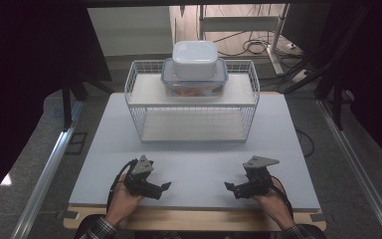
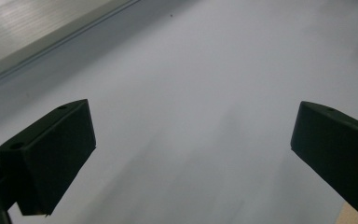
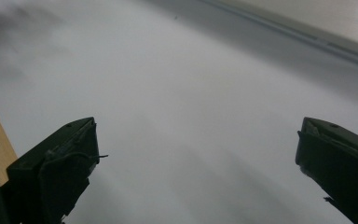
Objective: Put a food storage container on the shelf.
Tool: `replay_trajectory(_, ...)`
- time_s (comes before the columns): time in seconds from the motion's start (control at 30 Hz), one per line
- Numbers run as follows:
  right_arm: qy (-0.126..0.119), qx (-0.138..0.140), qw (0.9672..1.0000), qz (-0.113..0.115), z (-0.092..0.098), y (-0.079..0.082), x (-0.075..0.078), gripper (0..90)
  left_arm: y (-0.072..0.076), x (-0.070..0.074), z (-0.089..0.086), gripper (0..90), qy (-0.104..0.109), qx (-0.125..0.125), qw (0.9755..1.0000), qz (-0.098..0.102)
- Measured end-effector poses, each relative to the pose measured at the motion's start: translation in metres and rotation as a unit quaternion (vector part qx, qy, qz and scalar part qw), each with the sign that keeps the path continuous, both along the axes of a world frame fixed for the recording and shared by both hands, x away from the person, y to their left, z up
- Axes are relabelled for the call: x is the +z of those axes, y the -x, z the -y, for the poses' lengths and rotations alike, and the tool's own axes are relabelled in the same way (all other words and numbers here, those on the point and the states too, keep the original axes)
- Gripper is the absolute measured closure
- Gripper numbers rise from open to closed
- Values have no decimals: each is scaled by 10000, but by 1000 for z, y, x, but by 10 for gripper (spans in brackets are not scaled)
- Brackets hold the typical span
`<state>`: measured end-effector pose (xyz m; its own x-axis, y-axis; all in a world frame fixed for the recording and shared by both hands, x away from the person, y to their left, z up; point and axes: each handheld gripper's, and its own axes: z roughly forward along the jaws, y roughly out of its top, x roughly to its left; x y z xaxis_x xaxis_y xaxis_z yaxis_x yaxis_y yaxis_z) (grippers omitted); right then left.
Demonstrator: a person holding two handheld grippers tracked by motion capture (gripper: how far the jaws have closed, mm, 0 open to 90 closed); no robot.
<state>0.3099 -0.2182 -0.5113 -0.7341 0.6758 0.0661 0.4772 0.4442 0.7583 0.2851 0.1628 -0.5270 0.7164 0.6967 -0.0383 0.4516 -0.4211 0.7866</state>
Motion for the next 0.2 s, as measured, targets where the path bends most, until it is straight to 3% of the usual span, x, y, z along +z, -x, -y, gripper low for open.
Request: replay_trajectory(0.2,147,-9,9999,-52,-2,-1,-4,0,-2,1,-1,0,18,44,10000,22)
